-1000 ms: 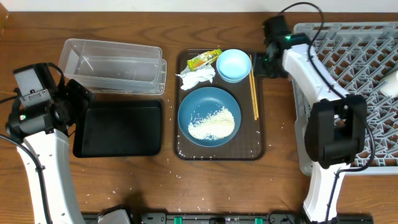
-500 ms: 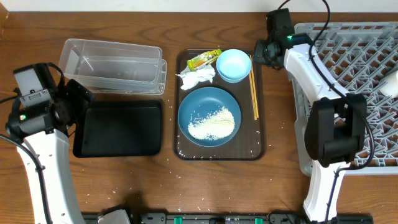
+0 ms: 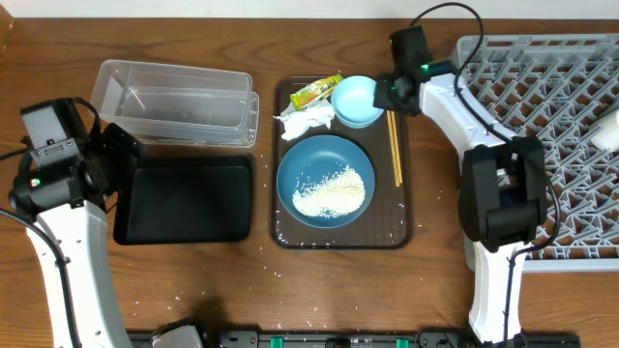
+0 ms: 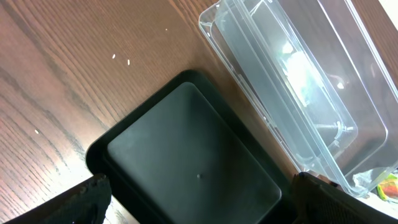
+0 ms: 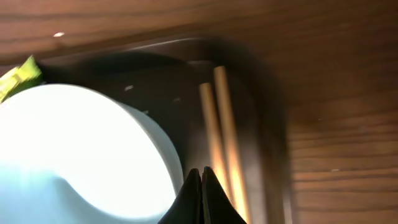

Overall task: Sort waste into correct bins and load items into the dishwasher rack
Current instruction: 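Reach the right gripper to the wooden chopsticks and grasp one, then carry the chopstick to the dish rack and insert it upright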

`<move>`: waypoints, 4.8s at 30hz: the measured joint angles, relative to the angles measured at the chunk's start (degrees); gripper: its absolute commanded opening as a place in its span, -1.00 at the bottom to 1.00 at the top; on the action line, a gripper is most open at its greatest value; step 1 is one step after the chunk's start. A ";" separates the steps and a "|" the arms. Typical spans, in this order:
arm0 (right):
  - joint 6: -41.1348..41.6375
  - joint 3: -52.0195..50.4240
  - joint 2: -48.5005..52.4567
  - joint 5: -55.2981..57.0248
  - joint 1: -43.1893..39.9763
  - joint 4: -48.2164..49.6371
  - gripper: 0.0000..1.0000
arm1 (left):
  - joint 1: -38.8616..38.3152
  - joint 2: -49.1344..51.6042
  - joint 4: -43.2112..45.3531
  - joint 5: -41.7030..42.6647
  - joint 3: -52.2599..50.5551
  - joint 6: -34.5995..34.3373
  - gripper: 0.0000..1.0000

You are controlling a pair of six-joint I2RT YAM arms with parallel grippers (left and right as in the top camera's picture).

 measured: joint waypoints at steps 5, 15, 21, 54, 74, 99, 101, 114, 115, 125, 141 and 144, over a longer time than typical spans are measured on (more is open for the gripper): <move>0.00 0.00 0.00 -0.70 1.31 -1.44 -0.98 | 0.00 0.00 0.00 0.00 0.00 0.00 0.91; -1.44 0.00 -0.02 -0.68 0.57 -7.87 -0.53 | 0.00 0.00 0.00 0.00 0.00 0.00 0.91; -6.16 0.00 -0.02 -0.92 -0.81 -12.22 -0.46 | 0.00 0.00 0.00 0.00 0.00 0.00 0.91; -16.09 -0.04 -0.02 -4.79 0.13 -15.37 -0.46 | 0.00 0.00 0.00 0.00 0.00 0.00 0.91; -16.11 -1.90 0.00 -3.04 0.35 -13.88 -0.46 | 0.00 0.00 0.00 0.00 0.00 0.00 0.91; -13.55 -0.96 -0.55 -2.95 1.55 -20.55 -0.98 | 0.00 0.00 0.00 0.00 0.00 0.00 0.91; -13.53 1.75 -0.61 -3.48 0.90 -22.29 -0.98 | 0.00 0.00 0.00 0.00 0.00 0.00 0.91; -19.19 11.45 -12.63 -3.91 -14.29 -24.46 -0.98 | 0.00 0.00 0.00 0.00 0.00 0.00 0.91; -19.85 11.61 -13.09 -3.89 -15.85 -24.15 -0.98 | 0.00 0.00 0.00 0.00 0.00 0.00 0.91; -23.39 11.67 -12.63 -3.28 -22.77 -22.43 -0.98 | 0.00 0.00 0.00 0.00 0.00 0.00 0.91; -24.85 11.65 -9.84 -3.76 -23.32 -23.43 0.13 | 0.00 0.00 0.00 0.00 0.00 0.00 0.91; -25.46 11.63 -9.66 -4.52 -23.32 -23.67 0.26 | 0.00 0.00 0.02 0.00 0.00 0.00 0.91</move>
